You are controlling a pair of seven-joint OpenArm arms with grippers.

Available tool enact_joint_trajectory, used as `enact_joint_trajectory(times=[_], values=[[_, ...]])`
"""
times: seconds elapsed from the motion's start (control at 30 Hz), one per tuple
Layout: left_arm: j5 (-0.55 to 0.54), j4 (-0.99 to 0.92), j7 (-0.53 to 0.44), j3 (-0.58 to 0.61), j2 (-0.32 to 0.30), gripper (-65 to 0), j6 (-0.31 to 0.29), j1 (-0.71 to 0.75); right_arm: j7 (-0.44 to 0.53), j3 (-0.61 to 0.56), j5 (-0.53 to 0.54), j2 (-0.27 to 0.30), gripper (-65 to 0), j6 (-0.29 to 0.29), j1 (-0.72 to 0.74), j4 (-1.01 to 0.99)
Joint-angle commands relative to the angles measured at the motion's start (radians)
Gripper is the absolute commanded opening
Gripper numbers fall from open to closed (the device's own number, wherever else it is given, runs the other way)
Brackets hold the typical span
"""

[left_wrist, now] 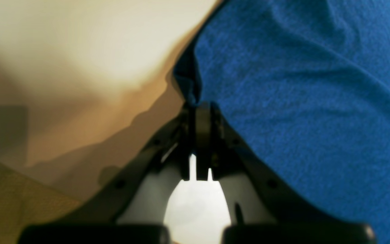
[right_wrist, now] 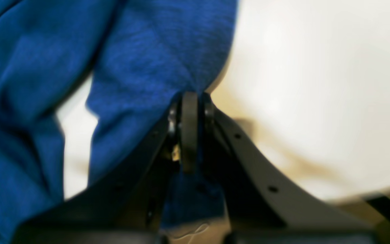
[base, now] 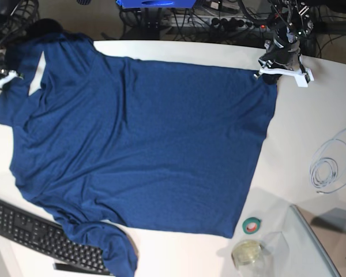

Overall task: Layout the t-shirt on the table in an organized manner, then fold the t-shirt properly
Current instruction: 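Grasp the shirt corner with the right gripper and pull it outward, then sweep the right gripper across the shirt middle to smooth wrinkles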

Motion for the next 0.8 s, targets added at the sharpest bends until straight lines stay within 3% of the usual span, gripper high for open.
enact_joint_trajectory(times=[0.0,0.1,0.27,0.47,0.77], values=[[0.005,0.011,0.004,0.0,-0.005,-65.0,-0.002,0.002,0.001,0.006,0.011,0.014,-65.0,-0.001,-0.002,0.083],[0.005,0.011,0.004,0.003,-0.005,-65.0,-0.002,-0.001,-0.031,0.003,0.013,-0.024,-65.0,0.014,-0.032,0.266],[0.008,0.01,0.004,0.004,-0.005,-65.0,-0.001,-0.013,-0.063,-0.003,0.013,-0.107,-65.0,0.145,-0.025,0.521],[0.115,0.011,0.003,0.004,-0.001,-65.0,-0.001,-0.03,-0.122,-0.167,0.013,-0.167,-65.0,0.145,-0.002,0.68],[0.126,0.011,0.0,-0.004,-0.002,-65.0,-0.001,-0.03,-0.122,-0.358,0.013,-0.219,-65.0,0.145,0.072,0.694]])
